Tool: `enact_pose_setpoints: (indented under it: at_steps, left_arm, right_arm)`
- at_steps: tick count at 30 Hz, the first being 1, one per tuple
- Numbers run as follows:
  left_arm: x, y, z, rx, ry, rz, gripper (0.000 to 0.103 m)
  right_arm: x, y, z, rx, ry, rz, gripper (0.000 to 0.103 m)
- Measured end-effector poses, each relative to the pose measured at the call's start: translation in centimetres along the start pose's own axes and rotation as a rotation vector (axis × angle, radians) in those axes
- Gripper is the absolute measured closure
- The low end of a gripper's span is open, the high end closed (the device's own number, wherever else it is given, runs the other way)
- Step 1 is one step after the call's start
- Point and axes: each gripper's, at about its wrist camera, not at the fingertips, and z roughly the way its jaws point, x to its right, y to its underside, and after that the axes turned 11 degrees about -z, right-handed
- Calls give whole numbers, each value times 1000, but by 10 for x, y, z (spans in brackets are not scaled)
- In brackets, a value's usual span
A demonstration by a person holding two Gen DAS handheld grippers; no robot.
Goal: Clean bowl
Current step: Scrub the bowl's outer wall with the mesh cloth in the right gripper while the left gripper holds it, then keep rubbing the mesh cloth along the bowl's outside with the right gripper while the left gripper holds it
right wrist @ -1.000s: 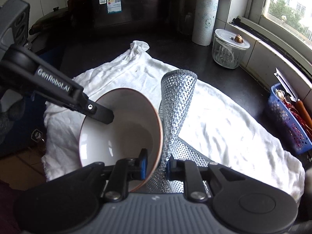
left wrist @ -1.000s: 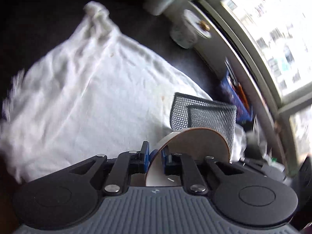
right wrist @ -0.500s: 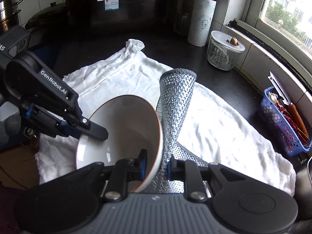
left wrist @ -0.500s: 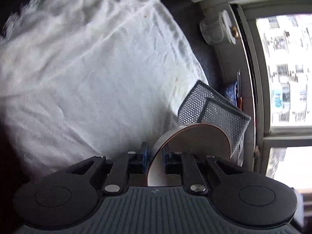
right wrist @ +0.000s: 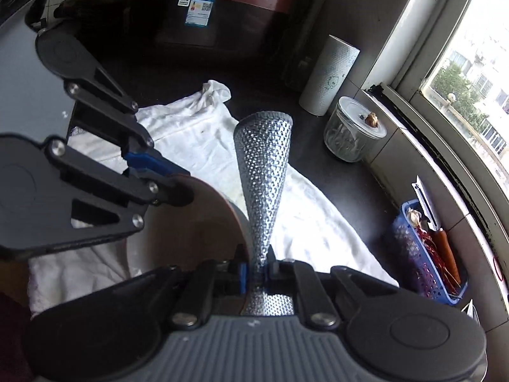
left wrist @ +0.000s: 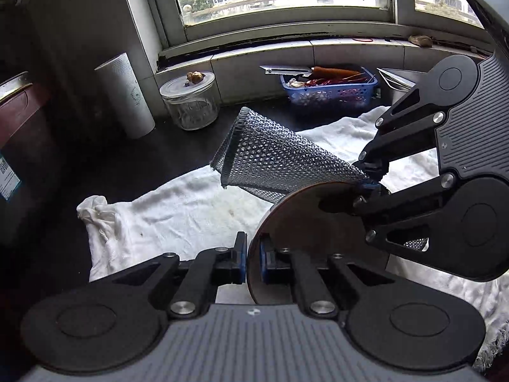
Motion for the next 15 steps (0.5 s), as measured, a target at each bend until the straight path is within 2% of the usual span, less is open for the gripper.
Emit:
enact_pose_setpoints:
  at_steps: [1,2,5,7,15]
  left_arm:
    - [-8,0,1,-14,16,-60,95]
    - [-22,0,3,-43,45,-179,95]
    - [-53,6,10,-112,100,-424,95]
    - [-63,13,12,-137,114,-520,95]
    - [-113,59,32,-300,262,-1125,92]
  right_arm:
    - [3,1,1,-5,-14,20,92]
    - [6,2,3,-12,-35,47,91]
    - [8,7,8,-24,-82,99,87]
    - [7,9,10,-28,-100,113,86]
    - [0,10,14,-34,-113,108,85]
